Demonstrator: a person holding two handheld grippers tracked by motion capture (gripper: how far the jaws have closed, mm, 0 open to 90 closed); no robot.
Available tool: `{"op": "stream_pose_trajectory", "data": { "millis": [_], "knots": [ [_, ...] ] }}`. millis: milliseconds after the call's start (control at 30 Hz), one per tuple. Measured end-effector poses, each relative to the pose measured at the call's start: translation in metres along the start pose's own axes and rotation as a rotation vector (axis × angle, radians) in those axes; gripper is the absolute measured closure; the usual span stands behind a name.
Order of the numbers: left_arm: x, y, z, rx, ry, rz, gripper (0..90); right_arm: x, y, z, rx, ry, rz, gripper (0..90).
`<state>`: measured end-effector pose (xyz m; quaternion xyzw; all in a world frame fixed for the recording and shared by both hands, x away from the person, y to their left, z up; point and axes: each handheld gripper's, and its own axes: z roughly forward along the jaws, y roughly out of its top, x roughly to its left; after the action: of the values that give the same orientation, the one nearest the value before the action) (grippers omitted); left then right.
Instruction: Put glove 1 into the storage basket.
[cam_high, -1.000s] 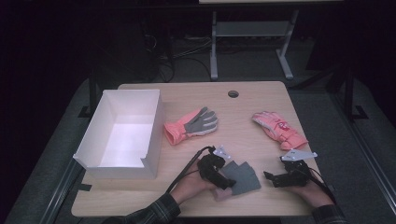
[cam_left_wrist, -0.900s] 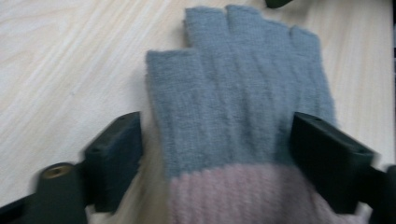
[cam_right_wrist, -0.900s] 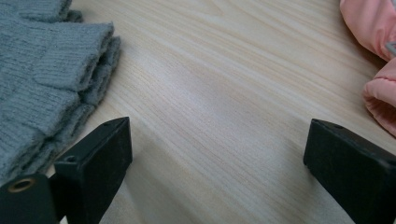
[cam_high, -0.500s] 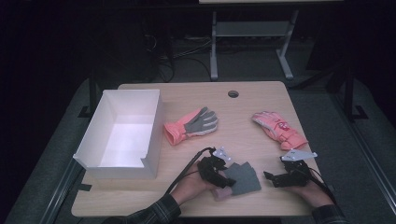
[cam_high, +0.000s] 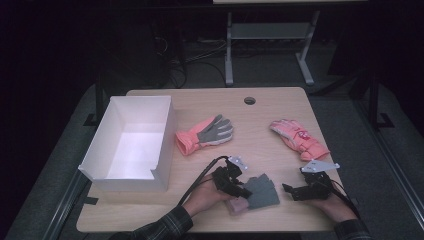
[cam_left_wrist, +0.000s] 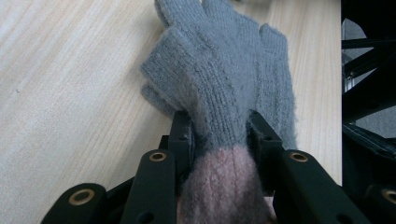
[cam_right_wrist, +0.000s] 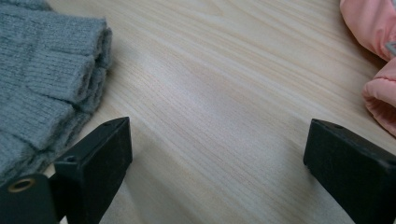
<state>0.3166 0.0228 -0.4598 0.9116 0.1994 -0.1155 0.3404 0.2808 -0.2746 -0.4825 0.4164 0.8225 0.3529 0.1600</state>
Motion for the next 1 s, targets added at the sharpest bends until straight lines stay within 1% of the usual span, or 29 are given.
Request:
{"op": "stream_pose_trajectory", "data": {
  "millis": [133,367,400,500,533,567,633,667,700,733,767,800,833,867,900,933,1000],
  "knots": [
    [-0.002,0.003,-0.003,0.004,-0.002,0.008,68.6,0.000,0.000,0.000,0.000,0.000,0.000,7.2],
    [-0.003,0.005,-0.009,-0.003,-0.002,0.009,68.9,0.000,0.000,0.000,-0.002,0.001,0.000,7.2],
    [-0.003,0.007,-0.014,-0.014,-0.002,0.010,68.9,0.000,0.000,0.000,-0.002,0.001,0.000,7.2],
    [-0.004,0.008,-0.019,-0.026,-0.002,0.018,68.9,0.000,0.000,0.000,-0.002,0.000,0.000,7.2],
    [-0.005,0.009,-0.023,-0.035,-0.005,0.007,68.9,0.000,0.000,0.000,-0.002,0.000,0.001,7.2],
    [-0.005,0.009,-0.023,-0.035,-0.005,0.007,68.9,0.000,0.000,0.000,-0.002,0.000,0.001,7.2],
    [-0.006,0.011,-0.030,-0.040,-0.005,0.008,68.9,0.000,0.000,0.000,-0.001,0.001,0.000,7.2],
    [-0.006,0.013,-0.035,-0.046,-0.006,0.014,68.9,0.000,0.000,0.000,-0.002,0.000,0.000,7.2],
    [-0.006,0.013,-0.035,-0.046,-0.006,0.014,68.9,0.000,0.000,0.000,-0.002,0.000,0.000,7.2],
    [-0.006,0.015,-0.041,-0.062,-0.006,0.006,68.9,0.000,0.000,0.000,-0.002,-0.001,-0.001,7.2],
    [-0.006,0.015,-0.041,-0.062,-0.006,0.006,68.9,0.000,0.000,0.000,-0.002,-0.001,-0.001,7.2],
    [-0.006,0.016,-0.047,-0.073,0.002,-0.002,68.9,0.000,0.000,0.000,0.000,0.000,0.004,7.2],
    [-0.006,0.016,-0.047,-0.073,0.002,-0.002,68.8,0.000,0.000,0.000,0.000,0.000,0.004,7.2],
    [-0.006,0.017,-0.053,-0.083,0.008,-0.011,68.9,0.000,0.000,0.000,0.000,0.001,0.003,7.2],
    [-0.006,0.017,-0.053,-0.083,0.008,-0.011,68.9,0.000,0.000,0.000,0.000,0.001,0.003,7.2],
    [-0.005,0.018,-0.059,-0.091,0.022,-0.010,68.8,0.000,0.000,0.000,0.000,0.001,0.004,7.2],
    [-0.005,0.019,-0.061,-0.095,0.026,-0.014,68.8,0.000,0.000,0.000,0.000,0.001,0.004,7.2]
  ]
}}
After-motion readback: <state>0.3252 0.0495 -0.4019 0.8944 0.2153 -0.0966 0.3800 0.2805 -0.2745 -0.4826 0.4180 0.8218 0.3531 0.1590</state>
